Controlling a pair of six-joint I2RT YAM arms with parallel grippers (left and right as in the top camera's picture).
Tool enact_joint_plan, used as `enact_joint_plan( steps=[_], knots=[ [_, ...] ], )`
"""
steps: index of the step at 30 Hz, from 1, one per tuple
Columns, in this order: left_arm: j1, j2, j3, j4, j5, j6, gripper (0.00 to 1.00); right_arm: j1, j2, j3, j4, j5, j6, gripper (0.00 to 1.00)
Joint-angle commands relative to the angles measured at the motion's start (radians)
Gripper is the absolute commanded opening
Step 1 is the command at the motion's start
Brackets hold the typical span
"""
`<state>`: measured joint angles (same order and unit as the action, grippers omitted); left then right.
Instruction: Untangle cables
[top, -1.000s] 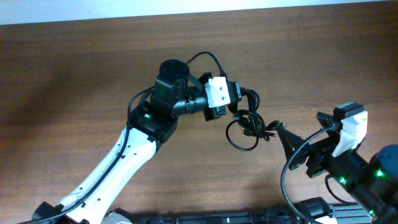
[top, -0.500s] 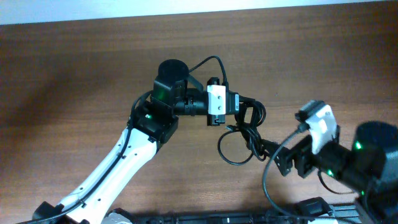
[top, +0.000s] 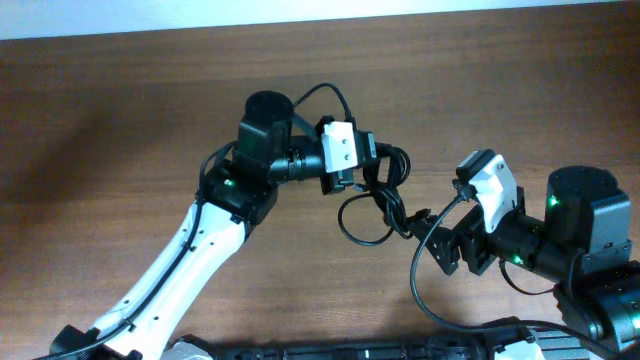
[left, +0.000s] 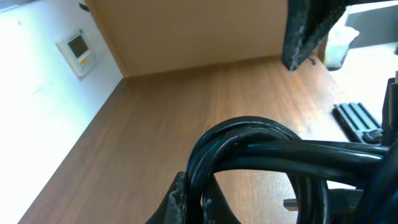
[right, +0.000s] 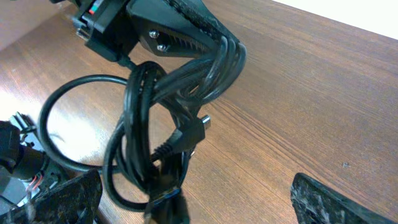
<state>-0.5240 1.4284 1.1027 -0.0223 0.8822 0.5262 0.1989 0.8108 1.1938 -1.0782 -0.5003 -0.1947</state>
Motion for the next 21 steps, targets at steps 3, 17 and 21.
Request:
enact_joint_plan(
  steps=[3, 17, 21],
  knots=[
    [-0.001, -0.026, 0.020, 0.005, 0.117, -0.025, 0.00, -0.003, -0.001, -0.002, 0.000, -0.019, -0.011, 0.95],
    [-0.097, -0.026, 0.020, 0.030, -0.089, -0.069, 0.00, -0.003, -0.001, -0.002, -0.008, -0.019, -0.011, 0.95],
    [-0.064, -0.026, 0.020, 0.028, -0.106, -0.072, 0.00, -0.003, -0.001, -0.002, -0.008, -0.020, -0.011, 0.96]
  ],
)
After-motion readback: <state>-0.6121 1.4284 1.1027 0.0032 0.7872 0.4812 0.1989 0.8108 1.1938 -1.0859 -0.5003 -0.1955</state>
